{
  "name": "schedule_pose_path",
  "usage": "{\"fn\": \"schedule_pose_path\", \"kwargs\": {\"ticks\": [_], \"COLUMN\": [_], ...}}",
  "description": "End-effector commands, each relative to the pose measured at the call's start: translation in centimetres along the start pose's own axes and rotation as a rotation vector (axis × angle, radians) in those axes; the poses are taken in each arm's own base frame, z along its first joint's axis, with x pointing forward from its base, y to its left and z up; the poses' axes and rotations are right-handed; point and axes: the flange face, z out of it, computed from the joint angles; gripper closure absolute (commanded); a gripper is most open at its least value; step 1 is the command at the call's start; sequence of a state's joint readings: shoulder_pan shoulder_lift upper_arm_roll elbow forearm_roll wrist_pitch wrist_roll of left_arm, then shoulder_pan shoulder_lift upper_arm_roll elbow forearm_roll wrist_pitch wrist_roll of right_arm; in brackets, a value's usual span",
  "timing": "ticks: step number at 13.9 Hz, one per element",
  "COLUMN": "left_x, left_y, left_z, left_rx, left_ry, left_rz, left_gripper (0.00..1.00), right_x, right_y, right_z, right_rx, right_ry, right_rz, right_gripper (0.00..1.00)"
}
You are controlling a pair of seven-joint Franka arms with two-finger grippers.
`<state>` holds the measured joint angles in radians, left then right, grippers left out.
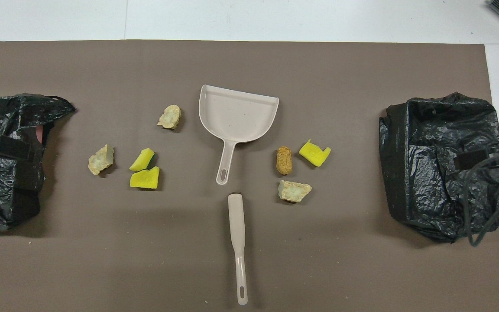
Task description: Sweep and dump trash in bin
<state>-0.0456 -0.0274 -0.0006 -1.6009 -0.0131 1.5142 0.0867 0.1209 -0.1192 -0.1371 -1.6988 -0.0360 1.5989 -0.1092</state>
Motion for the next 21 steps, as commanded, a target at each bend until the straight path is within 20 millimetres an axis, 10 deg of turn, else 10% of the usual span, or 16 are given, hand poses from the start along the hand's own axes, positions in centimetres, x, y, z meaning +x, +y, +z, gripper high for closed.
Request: {"fn": "schedule_pose_path", "kwargs": {"ticks": [1, 7, 14, 21], "left_x": [-0.5, -2.9, -11.4, -15.2], "left_y": [2.7, 12.4, 25.7, 33.7], "left_z": [0.7, 2.3, 7.1, 14.3], "left_rx": [0.003, 0.016, -0.012, -0.017], "left_ry": [-0.017, -0.027, 0.008, 0.004], "left_rz": [0.044, 0.048, 0.077, 0.091], "left_gripper": [0.00, 0.00, 0.00, 0.00], "right_x": [-0.5, -0.4, -0.5, -0.5], "right_y": [-0.1, -0.1, -0.1, 0.0], "right_z": [-0.2, -0.4, -0.2, -0.1], "right_rx": [-0.004, -0.006, -0.004, -0.004], "right_ry": [-0.006, 0.011, 0.005, 0.005], "right_rz": [0.000, -0.001, -0.001, 0.001], "right_gripper": [0.00, 0.00, 0.00, 0.00]}}
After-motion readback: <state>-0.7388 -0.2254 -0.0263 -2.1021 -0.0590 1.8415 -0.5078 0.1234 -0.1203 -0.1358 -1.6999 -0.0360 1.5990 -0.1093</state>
